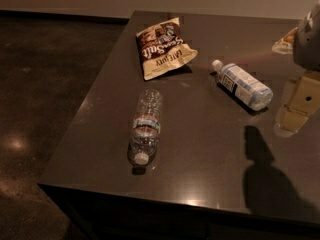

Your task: Pick blue plastic bottle

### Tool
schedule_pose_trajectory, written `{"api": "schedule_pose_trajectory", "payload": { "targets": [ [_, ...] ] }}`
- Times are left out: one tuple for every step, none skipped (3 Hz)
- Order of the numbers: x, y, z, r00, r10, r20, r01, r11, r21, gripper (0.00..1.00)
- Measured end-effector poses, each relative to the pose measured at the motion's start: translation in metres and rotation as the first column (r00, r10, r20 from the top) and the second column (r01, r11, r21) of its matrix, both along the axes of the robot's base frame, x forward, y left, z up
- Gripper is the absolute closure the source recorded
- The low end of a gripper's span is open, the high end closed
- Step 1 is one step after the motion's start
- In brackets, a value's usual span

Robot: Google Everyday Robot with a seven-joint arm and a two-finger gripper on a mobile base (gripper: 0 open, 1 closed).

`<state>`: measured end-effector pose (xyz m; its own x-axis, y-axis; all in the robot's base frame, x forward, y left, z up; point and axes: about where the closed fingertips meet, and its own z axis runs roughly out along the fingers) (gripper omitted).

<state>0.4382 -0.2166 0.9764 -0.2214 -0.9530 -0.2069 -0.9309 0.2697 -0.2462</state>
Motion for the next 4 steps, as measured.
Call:
{"api": "schedule_pose_trajectory", "payload": {
  "targets": [
    [0.0,0.0,0.0,1.0,0.0,0.0,0.0,1.0,0.0,0.0],
    [0.016,-0.001,-0.001,0.9986,-0.053,0.004,0.053,0.999,0.005,0.0],
    [0.053,-0.007,-0.007,0.9868,-0.162,-0.001,0.162,0.987,0.003,0.0],
    [0.089,-0.018,-0.013,0.9543,-0.299,-0.008,0.299,0.954,0.005,0.0]
  ]
}}
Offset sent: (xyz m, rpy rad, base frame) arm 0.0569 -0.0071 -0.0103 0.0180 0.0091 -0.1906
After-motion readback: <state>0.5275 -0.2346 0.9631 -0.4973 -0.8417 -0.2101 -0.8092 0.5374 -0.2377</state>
